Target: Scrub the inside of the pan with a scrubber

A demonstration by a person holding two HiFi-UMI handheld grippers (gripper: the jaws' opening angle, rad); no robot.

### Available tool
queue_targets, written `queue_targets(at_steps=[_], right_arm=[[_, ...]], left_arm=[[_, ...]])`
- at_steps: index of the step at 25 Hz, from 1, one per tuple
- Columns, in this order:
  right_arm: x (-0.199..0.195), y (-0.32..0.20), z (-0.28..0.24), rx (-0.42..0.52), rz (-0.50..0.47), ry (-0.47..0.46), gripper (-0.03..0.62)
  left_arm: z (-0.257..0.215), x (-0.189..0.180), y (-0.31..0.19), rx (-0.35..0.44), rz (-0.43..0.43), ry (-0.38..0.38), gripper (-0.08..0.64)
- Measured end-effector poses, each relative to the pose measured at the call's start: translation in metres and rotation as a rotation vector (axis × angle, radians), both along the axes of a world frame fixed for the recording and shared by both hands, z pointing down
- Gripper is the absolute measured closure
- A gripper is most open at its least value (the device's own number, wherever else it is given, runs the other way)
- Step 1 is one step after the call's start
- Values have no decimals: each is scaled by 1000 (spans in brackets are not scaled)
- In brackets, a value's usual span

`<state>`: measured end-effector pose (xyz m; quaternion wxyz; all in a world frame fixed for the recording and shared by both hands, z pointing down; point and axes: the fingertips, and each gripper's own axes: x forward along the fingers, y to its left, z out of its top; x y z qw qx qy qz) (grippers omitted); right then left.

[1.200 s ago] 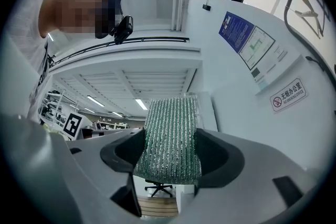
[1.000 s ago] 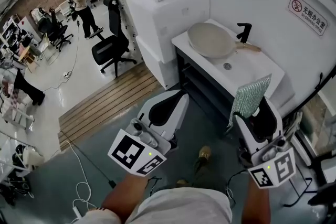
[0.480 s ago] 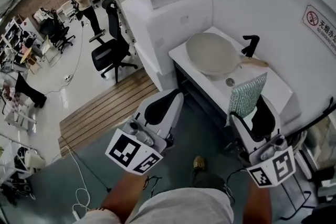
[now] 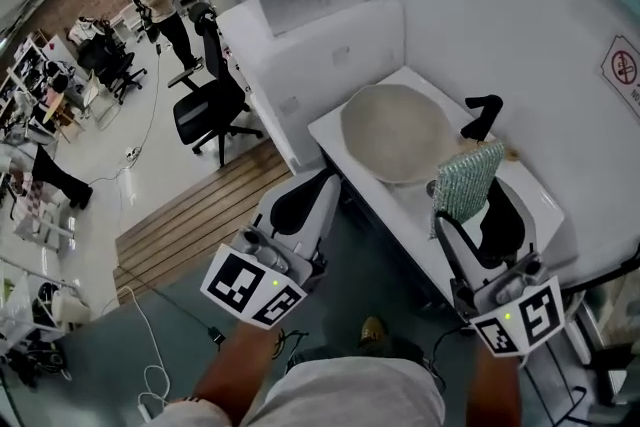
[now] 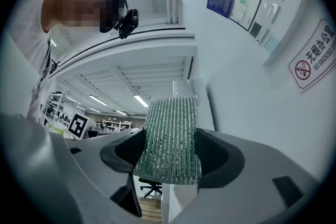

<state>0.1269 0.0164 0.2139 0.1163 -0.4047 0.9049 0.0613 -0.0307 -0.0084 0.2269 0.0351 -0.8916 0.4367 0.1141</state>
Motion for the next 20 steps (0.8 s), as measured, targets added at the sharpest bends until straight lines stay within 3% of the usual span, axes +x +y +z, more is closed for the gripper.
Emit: queue_targets(at_steps=[7,20], right_arm=[[8,-46,0,-16,-5,8,288],[-17,-106,17,-38,46,32,288]], left_arm=[[10,5,-47,-49,-36,-32,545],[28,-16,-121,-70,-20,-65,543]])
